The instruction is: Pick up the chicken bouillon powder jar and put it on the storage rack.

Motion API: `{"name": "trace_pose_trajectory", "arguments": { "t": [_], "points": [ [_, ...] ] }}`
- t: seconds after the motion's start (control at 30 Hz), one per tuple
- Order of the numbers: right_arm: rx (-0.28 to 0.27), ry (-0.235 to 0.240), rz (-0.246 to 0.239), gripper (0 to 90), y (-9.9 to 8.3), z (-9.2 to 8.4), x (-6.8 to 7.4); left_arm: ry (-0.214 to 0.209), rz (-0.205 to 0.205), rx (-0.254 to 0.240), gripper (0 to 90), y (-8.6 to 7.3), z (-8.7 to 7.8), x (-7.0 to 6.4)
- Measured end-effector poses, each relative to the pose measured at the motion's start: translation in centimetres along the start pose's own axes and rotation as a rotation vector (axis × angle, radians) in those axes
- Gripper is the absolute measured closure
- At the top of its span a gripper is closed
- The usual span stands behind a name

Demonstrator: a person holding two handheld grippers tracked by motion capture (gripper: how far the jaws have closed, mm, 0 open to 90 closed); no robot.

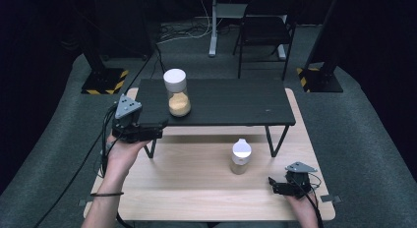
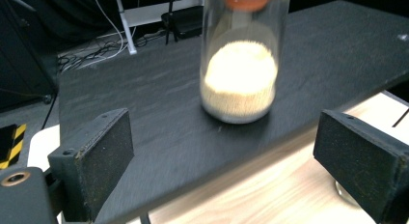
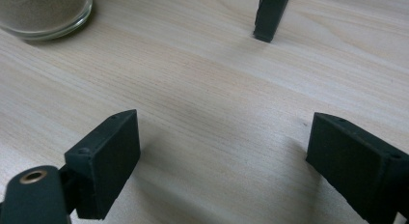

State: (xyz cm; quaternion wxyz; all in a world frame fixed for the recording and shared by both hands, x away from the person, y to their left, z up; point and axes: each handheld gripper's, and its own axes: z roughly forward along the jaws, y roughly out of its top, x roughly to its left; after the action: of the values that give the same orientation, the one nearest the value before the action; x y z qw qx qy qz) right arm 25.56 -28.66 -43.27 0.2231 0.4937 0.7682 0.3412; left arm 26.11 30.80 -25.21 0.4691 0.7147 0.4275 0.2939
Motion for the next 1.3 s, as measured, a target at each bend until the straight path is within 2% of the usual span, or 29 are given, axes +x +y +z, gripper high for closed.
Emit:
{"name": "trace_pose_trajectory", "arguments": {
  "t": [0.23,0.3,0.57,0.73,0.8,1.03,1.17,1.3],
  "points": [
    [0.0,0.0,0.0,10.5,0.0,0.0,0.0,0.033,0.023,-0.002,6.8,-2.5,-1.0,-0.3],
    [0.0,-0.001,0.0,10.5,0.0,0.0,0.0,0.033,0.033,-0.003,6.8,-3.3,-1.3,-0.5],
    [0.0,-0.001,0.001,10.6,0.0,0.0,0.0,0.017,0.026,-0.018,7.0,-6.1,-2.4,-0.6],
    [0.0,-0.001,0.001,10.6,0.0,0.0,0.0,0.026,0.038,-0.015,7.3,-7.8,-2.9,-1.1],
    [0.0,-0.001,0.001,10.6,0.0,0.0,0.0,0.031,0.036,-0.011,7.3,-8.5,-3.0,-1.3],
    [0.0,-0.001,0.001,10.6,0.0,0.0,0.0,0.006,0.018,-0.003,7.2,-10.9,-2.9,-1.5],
    [0.0,-0.001,0.0,10.6,0.0,0.0,0.0,0.014,0.032,0.014,7.3,-11.4,-2.5,-1.7],
    [0.0,0.0,0.0,10.6,0.0,0.0,0.0,0.015,0.018,0.035,7.3,-12.3,-1.8,-1.5]
  ]
}}
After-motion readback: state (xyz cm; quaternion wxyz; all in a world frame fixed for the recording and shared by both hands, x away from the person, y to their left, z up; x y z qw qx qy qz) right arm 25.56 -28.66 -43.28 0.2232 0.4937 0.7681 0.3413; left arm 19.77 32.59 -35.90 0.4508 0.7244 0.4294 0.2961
